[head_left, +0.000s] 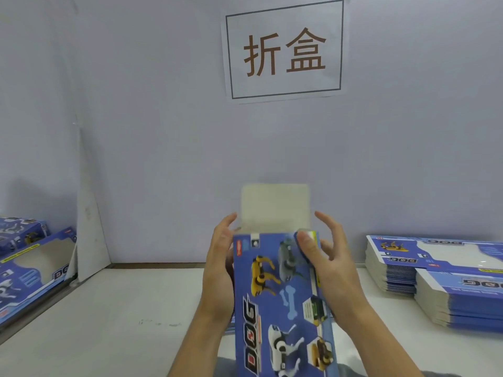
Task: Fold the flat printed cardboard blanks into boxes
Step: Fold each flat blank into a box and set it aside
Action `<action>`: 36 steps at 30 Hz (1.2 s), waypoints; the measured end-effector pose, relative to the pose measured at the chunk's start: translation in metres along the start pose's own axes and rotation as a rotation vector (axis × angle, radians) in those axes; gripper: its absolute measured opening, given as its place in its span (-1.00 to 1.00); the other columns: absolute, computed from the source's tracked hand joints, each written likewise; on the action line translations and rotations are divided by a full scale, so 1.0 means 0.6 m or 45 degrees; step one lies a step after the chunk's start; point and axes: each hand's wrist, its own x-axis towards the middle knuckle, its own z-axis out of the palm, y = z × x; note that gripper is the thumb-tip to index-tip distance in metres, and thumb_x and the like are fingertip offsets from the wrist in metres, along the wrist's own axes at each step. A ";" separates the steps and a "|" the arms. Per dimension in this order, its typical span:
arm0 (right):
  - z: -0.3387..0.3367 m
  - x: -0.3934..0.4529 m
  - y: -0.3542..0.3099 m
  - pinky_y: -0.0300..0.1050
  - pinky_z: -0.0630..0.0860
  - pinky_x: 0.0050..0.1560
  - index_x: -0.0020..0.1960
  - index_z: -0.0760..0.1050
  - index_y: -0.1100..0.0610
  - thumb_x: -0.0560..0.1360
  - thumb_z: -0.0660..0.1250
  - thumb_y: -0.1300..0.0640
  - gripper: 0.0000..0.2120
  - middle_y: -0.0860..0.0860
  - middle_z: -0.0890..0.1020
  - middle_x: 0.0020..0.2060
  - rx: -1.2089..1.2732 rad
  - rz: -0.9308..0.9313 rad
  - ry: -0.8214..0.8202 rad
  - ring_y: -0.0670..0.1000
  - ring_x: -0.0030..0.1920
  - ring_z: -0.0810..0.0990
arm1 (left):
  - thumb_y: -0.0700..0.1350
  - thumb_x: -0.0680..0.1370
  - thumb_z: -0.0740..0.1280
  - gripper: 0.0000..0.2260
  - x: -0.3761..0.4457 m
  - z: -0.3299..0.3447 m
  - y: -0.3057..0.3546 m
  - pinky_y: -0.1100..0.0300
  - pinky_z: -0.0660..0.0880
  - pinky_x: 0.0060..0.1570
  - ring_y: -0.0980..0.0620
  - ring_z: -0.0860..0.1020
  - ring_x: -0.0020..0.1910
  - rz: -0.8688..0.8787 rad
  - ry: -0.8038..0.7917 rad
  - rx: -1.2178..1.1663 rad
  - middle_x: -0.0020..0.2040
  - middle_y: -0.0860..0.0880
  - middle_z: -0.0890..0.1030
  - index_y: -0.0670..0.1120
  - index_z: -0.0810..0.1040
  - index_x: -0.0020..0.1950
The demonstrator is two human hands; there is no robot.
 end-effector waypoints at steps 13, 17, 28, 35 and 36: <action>-0.030 0.001 -0.036 -0.24 0.42 0.02 0.45 0.40 0.05 0.70 0.10 0.10 -0.65 0.16 0.51 0.33 0.005 0.536 -0.592 0.09 0.18 0.50 | -0.19 0.59 0.31 -0.86 0.013 -0.033 0.050 0.20 0.56 -0.46 -0.05 0.68 -0.37 -0.406 0.013 0.197 -0.24 -0.15 0.71 -0.24 0.57 0.06; -0.035 0.004 -0.057 -0.03 0.61 -0.20 0.28 0.55 -0.09 0.52 0.19 -0.24 -0.58 0.21 0.70 0.05 0.079 0.621 -0.600 0.25 0.00 0.66 | -0.25 0.60 0.29 -0.93 0.020 -0.027 0.052 0.29 0.52 -0.49 0.04 0.67 -0.41 -0.464 -0.144 0.385 -0.32 -0.07 0.71 -0.19 0.57 -0.01; -0.031 0.010 -0.027 -0.24 0.57 -0.33 0.00 0.66 0.08 0.53 0.42 0.23 -0.90 0.06 0.74 -0.16 -0.131 0.401 -0.125 0.00 -0.23 0.72 | -0.13 0.55 0.38 -0.84 0.010 0.000 0.022 0.33 0.53 -0.45 0.06 0.69 -0.34 -0.376 -0.170 0.454 -0.25 -0.01 0.72 -0.09 0.59 0.12; -0.022 0.002 -0.027 -0.08 0.63 -0.28 -0.05 0.68 0.02 0.54 0.41 0.24 -0.85 0.14 0.73 -0.14 -0.024 0.397 -0.159 0.13 -0.19 0.73 | -0.20 0.53 0.39 -0.83 0.011 -0.011 0.008 0.28 0.55 -0.41 0.02 0.70 -0.28 -0.233 -0.175 0.458 -0.21 -0.04 0.72 -0.11 0.59 0.12; -0.022 0.002 -0.027 -0.04 0.64 -0.26 -0.07 0.67 0.00 0.54 0.40 0.25 -0.84 0.15 0.73 -0.15 -0.003 0.403 -0.171 0.15 -0.20 0.72 | -0.19 0.52 0.40 -0.82 0.011 -0.012 0.008 0.28 0.55 -0.40 0.01 0.69 -0.28 -0.217 -0.174 0.454 -0.21 -0.04 0.71 -0.11 0.58 0.11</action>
